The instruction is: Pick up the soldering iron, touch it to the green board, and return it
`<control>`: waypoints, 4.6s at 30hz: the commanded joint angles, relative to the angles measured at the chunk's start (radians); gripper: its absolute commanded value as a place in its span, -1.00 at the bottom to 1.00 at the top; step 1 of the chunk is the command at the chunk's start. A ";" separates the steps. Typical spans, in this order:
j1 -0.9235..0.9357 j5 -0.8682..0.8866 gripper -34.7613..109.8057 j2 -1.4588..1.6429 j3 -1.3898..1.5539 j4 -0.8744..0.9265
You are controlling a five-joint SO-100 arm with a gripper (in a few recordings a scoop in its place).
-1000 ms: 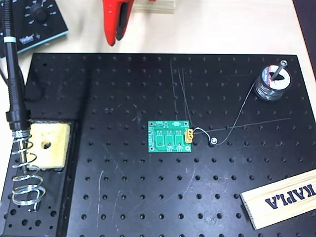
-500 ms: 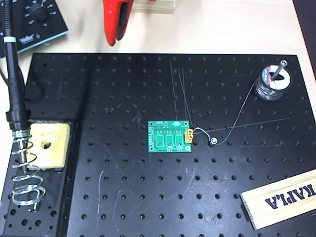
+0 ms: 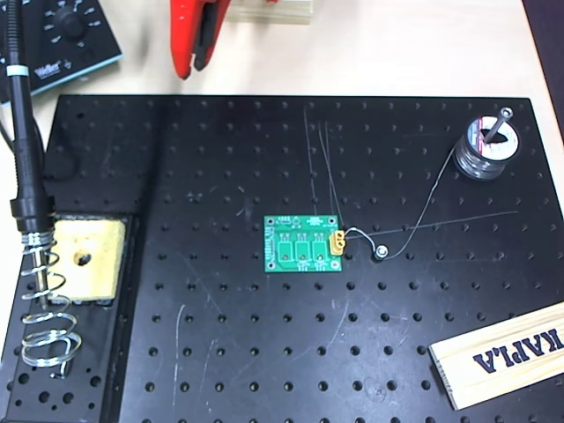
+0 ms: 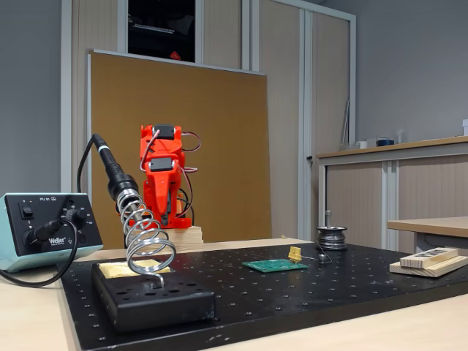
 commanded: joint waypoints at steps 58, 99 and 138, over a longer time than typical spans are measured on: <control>0.074 -0.146 -0.24 -1.393 -1.198 -0.339; 0.178 -0.204 -0.24 -1.646 -1.282 -0.477; 0.193 -0.202 -0.52 -1.717 -1.345 -0.505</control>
